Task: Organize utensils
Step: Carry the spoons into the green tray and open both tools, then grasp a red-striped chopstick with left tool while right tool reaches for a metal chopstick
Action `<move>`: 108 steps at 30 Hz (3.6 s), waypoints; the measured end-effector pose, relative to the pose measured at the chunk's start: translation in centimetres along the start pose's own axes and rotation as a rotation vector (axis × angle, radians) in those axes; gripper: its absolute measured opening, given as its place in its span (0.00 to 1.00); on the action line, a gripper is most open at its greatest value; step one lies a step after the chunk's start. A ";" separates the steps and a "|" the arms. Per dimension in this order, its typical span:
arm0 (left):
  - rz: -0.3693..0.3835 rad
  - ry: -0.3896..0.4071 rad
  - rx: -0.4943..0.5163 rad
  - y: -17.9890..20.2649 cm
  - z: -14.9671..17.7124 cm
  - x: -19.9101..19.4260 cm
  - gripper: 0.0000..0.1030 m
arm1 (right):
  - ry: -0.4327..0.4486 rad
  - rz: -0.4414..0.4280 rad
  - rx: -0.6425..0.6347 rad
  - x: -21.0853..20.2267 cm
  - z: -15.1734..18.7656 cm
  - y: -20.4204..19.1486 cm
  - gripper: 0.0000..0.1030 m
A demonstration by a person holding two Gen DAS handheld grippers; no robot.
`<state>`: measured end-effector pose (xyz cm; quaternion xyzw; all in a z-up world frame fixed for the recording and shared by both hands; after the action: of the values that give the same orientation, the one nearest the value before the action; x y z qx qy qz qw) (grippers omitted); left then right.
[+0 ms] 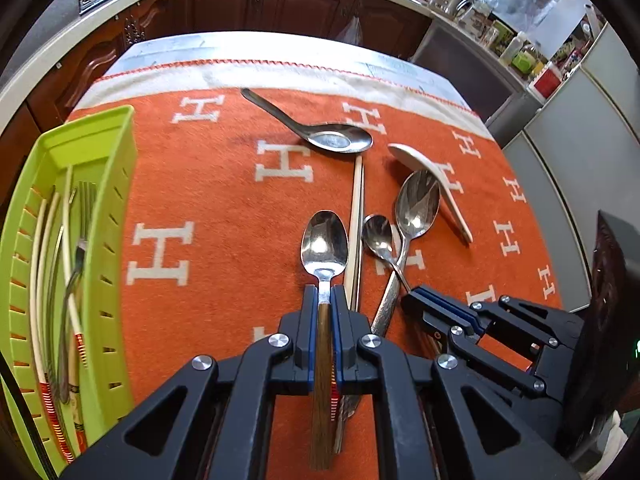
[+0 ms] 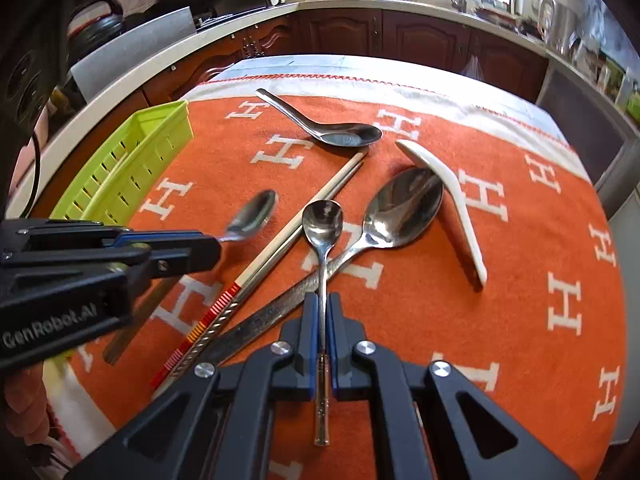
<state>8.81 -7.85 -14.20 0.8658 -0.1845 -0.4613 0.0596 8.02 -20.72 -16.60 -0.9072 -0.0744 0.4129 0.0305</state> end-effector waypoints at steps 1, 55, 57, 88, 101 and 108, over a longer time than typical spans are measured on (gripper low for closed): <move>0.003 0.011 -0.005 -0.1 -0.2 -0.4 0.04 | -0.001 -0.009 0.016 0.0 0.0 0.0 0.03; -0.165 0.192 -0.170 -15.7 1.3 -11.0 0.33 | -0.115 -0.274 0.155 0.6 -4.8 -17.0 0.06; -0.154 0.194 -0.153 -15.0 1.3 -11.3 0.34 | -0.096 -0.264 0.143 -0.2 -4.6 -16.3 0.06; -0.018 -0.066 0.126 1.7 0.9 -0.6 0.38 | 0.082 -0.040 0.269 -3.9 -0.8 3.9 0.06; -0.050 -0.137 0.157 1.6 1.2 3.5 0.19 | 0.044 -0.138 0.267 -1.9 0.4 2.8 0.06; -0.021 -0.128 0.095 0.7 0.5 2.8 0.19 | 0.044 -0.150 0.261 -1.9 0.6 2.7 0.06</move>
<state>9.64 -9.55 -16.49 0.8382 -0.2006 -0.5072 0.0020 6.70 -23.73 -15.91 -0.8963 -0.0871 0.3955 0.1808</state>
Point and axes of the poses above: each gripper's, at about its wrist camera, not at the fingertips, and x roughly the way its jaws point, y to its right, z to its underside, the point moved 6 cm from there along x, roughly the way its jaws point, and after that the axes turned 10 degrees about y, right-handed, at the moved point
